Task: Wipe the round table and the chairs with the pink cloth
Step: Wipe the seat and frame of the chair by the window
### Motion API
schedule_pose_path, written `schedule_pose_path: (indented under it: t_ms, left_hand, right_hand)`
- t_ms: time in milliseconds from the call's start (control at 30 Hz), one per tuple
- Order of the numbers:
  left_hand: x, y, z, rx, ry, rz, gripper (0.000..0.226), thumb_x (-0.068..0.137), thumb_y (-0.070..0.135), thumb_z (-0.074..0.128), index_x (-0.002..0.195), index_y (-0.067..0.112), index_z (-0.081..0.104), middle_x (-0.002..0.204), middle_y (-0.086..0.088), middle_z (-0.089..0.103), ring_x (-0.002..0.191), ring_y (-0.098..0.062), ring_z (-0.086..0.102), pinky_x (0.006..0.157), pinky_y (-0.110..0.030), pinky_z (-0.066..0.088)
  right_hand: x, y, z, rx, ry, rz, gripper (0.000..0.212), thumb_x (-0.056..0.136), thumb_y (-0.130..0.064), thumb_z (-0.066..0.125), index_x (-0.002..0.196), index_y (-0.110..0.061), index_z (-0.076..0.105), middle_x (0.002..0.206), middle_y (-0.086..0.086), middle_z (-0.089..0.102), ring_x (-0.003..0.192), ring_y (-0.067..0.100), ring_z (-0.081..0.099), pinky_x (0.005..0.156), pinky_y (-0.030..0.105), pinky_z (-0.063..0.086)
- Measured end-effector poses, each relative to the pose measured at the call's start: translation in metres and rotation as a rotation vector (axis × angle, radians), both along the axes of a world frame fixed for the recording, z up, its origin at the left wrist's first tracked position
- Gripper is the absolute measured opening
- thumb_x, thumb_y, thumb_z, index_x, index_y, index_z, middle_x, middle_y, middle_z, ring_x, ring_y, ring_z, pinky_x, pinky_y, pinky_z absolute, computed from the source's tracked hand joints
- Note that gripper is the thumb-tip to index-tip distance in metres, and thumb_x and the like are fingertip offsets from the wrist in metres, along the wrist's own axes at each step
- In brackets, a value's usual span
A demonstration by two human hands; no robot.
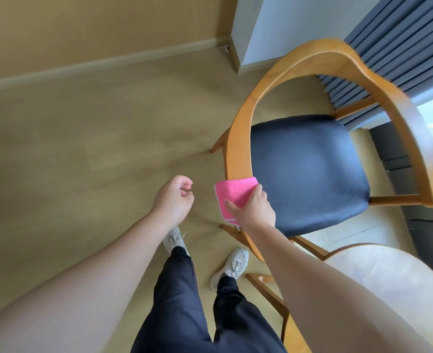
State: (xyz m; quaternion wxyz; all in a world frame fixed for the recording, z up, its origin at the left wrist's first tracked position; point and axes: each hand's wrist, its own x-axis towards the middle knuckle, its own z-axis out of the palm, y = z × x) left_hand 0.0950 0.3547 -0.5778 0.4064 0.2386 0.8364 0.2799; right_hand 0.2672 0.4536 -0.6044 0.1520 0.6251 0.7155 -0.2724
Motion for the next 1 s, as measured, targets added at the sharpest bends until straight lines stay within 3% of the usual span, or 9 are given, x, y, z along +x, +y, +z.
schedule_pose_path:
  t_ms: [233,433,600,867,1000]
  left_hand:
    - [-0.036,0.028,-0.006,-0.004,-0.035,-0.152,0.022,0.087,0.011,0.052,0.098,0.031,0.052,0.099,0.015,0.057,0.082,-0.006,0.057,0.060,-0.014,0.039]
    - [-0.071,0.049,0.000,0.033,-0.020,-0.251,0.023,0.087,0.011,0.052,0.098,0.032,0.052,0.093,0.019,0.056,0.078,0.001,0.055,0.058,-0.010,0.036]
    - [-0.085,0.063,0.001,0.017,-0.007,-0.245,0.023,0.086,0.010,0.052,0.099,0.029,0.053,0.093,0.018,0.055,0.077,-0.002,0.055,0.057,-0.013,0.038]
    - [-0.075,0.084,0.001,0.026,0.019,-0.117,0.022,0.089,0.012,0.052,0.100,0.031,0.053,0.094,0.019,0.055,0.078,0.000,0.055,0.057,-0.016,0.040]
    - [-0.071,0.083,-0.002,0.011,0.023,-0.092,0.023,0.090,0.011,0.052,0.102,0.031,0.052,0.098,0.018,0.056,0.078,0.001,0.055,0.057,-0.015,0.039]
  right_hand:
    - [-0.016,0.007,-0.006,-0.009,-0.079,-0.134,0.079,0.067,-0.067,0.060,0.121,-0.015,0.037,0.118,0.004,0.051,0.105,0.026,0.058,0.084,0.040,0.048]
    - [-0.027,0.010,-0.005,0.024,-0.089,-0.158,0.079,0.065,-0.071,0.058,0.120,-0.018,0.038,0.113,0.000,0.053,0.099,0.022,0.059,0.080,0.037,0.052]
    - [-0.036,0.015,-0.004,-0.035,-0.090,-0.170,0.083,0.062,-0.076,0.059,0.118,-0.019,0.038,0.107,-0.003,0.052,0.095,0.020,0.060,0.077,0.036,0.054]
    - [-0.080,0.074,-0.007,-0.115,-0.032,-0.274,0.079,0.068,-0.064,0.065,0.122,-0.014,0.038,0.108,0.000,0.054,0.093,0.023,0.061,0.074,0.036,0.054]
    - [-0.113,0.118,-0.006,-0.126,0.048,-0.341,0.070,0.072,-0.058,0.066,0.119,-0.013,0.042,0.096,-0.001,0.055,0.082,0.023,0.062,0.059,0.028,0.046]
